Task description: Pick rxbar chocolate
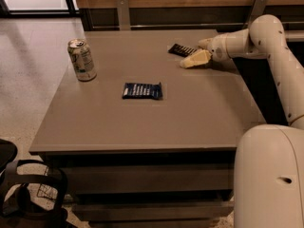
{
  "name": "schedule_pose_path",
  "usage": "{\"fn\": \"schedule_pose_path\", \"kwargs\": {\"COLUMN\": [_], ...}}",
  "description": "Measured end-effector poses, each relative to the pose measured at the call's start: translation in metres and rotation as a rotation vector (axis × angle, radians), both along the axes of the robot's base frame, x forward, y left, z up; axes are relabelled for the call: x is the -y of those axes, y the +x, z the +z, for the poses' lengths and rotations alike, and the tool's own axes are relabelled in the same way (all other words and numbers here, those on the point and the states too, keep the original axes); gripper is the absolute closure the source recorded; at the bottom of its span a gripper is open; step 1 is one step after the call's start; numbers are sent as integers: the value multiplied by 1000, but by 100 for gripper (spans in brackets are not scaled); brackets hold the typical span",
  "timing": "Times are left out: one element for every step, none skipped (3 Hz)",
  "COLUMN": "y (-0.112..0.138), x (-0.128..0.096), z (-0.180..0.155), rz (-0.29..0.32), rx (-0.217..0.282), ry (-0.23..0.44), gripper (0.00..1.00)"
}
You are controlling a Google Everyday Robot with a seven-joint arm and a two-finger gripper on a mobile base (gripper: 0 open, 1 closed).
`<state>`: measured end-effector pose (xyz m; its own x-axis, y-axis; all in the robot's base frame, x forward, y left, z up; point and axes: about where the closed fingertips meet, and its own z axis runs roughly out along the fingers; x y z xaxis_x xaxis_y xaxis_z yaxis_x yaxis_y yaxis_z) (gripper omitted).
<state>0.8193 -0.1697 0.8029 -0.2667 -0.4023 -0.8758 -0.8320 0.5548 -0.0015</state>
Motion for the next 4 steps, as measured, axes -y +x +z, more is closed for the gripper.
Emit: {"fn": "schedule_pose_path", "kwargs": {"y": [0,0,0,0], "x": [0,0,0,0], "z": [4,6,7,12], "rz": [0,0,0,0], "rx": [0,0,0,0], "ry": [0,0,0,0], "gripper": [9,39,62,93]}}
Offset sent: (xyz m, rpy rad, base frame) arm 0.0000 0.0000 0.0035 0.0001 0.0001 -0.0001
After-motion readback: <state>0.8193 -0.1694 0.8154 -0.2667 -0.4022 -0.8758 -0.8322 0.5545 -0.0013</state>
